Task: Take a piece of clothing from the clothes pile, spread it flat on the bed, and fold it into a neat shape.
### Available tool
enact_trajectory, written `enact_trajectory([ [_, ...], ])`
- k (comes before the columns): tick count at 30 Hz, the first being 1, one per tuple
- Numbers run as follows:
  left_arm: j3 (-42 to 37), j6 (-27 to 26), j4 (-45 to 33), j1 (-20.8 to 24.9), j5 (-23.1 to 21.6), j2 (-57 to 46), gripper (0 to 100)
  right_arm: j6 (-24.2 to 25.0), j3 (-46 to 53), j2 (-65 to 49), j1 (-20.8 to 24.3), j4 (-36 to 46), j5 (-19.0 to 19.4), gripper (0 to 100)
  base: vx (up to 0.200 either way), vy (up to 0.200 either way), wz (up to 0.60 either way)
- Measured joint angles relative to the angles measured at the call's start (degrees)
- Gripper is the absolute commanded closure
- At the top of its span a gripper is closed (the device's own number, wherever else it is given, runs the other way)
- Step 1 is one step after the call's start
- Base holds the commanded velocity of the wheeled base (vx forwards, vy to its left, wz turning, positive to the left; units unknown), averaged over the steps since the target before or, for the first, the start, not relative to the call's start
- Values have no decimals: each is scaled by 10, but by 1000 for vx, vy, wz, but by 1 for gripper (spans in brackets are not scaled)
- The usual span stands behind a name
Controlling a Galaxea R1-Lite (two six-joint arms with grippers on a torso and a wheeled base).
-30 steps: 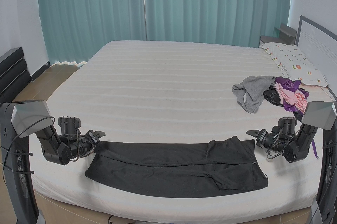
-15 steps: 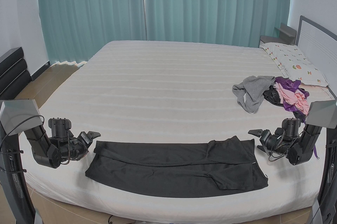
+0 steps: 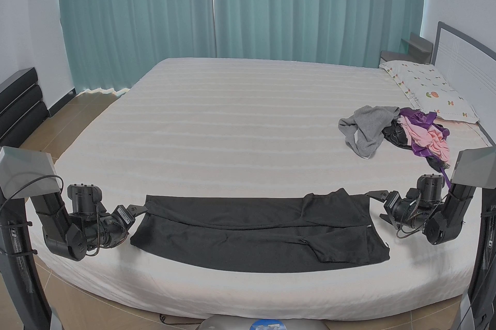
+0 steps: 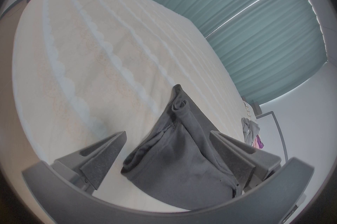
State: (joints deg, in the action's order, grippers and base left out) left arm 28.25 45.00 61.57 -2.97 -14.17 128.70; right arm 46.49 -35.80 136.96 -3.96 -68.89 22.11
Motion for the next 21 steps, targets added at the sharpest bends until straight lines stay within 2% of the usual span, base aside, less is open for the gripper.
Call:
enact_trajectory([
  [5,-37,-30,40,21,7,4,0,0,1,0,0,0,0,0,0,0,0],
  [13,-44,-41,45,32,38,17,0,0,2,0,0,0,0,0,0,0,0],
  [14,-44,-41,45,33,38,18,100,0,2,0,0,0,0,0,0,0,0],
  [21,-48,-48,45,32,42,23,100,0,2,0,0,-1,0,0,0,0,0],
])
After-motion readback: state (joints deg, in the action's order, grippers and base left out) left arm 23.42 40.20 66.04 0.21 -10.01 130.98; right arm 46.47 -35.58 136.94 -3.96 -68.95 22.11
